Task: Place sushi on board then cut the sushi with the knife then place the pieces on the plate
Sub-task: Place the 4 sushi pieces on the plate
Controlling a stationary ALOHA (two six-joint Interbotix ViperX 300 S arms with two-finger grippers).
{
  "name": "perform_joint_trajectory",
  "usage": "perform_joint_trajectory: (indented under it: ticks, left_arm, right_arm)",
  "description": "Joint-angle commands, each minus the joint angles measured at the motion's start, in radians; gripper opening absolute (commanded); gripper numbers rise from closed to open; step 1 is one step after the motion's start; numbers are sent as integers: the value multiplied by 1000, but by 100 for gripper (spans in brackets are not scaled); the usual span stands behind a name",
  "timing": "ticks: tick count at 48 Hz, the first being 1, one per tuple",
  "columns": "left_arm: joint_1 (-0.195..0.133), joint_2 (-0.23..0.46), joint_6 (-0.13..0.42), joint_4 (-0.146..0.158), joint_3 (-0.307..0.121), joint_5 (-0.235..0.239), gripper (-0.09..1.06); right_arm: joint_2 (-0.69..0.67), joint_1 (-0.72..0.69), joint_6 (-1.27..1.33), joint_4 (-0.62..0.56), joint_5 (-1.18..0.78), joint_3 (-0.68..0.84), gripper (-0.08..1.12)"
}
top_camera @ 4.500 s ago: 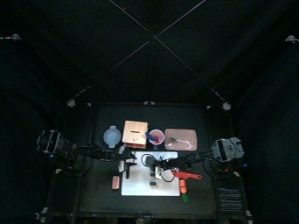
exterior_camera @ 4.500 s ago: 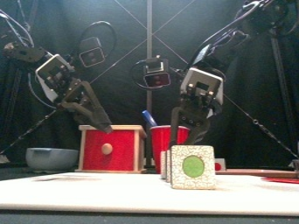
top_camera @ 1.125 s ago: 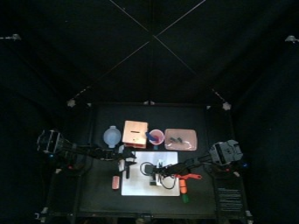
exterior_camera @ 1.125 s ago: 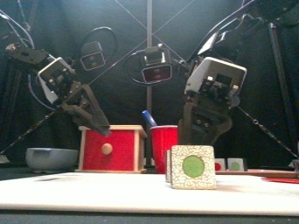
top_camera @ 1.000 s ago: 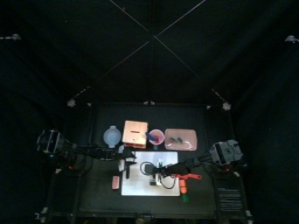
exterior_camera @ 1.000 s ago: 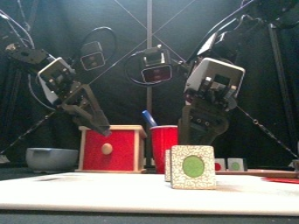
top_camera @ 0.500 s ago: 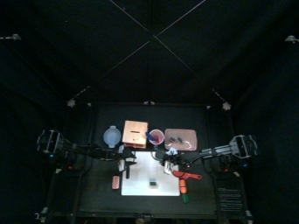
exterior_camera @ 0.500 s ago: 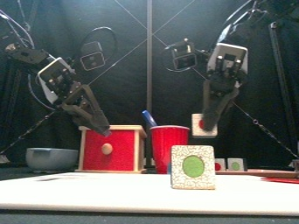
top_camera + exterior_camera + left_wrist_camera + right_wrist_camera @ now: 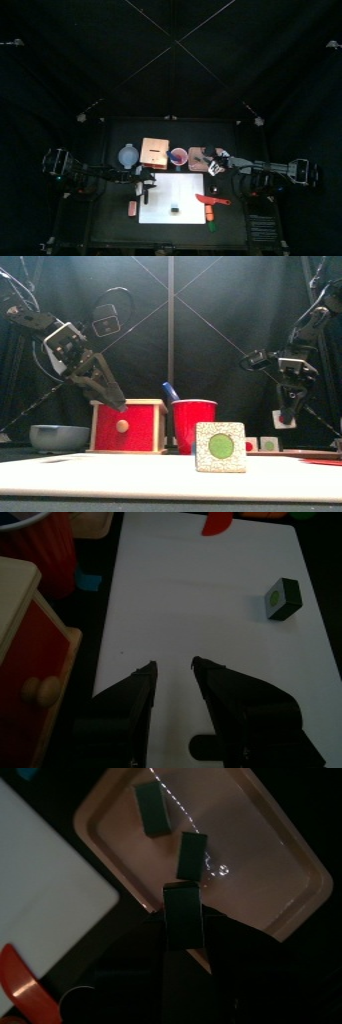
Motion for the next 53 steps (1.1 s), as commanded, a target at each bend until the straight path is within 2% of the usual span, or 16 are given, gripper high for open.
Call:
perform_joint_trajectory:
  ticks: [1,8,23,33,42,53]
  left_arm:
    - [8,-6,2,2,-14,-3,76]
    - [8,-6,0,2,-15,-5,76]
    - [9,-6,0,0,-17,-3,76]
    - [9,-5,-2,-2,-20,-3,76]
    - [11,-5,-2,-2,-20,-3,76]
    - [11,-6,-2,-2,-20,-5,76]
  right_arm:
    - [-17,-46,-3,-3,-8,20,59]
    - [-2,-75,2,-6,-40,52,61]
    - [12,-126,-3,-6,-137,91,79]
    - [-21,-118,-2,-8,-123,49,80]
    - [-38,51,5,34,-129,-48,80]
    - [72,383,3,35,-229,-190,80]
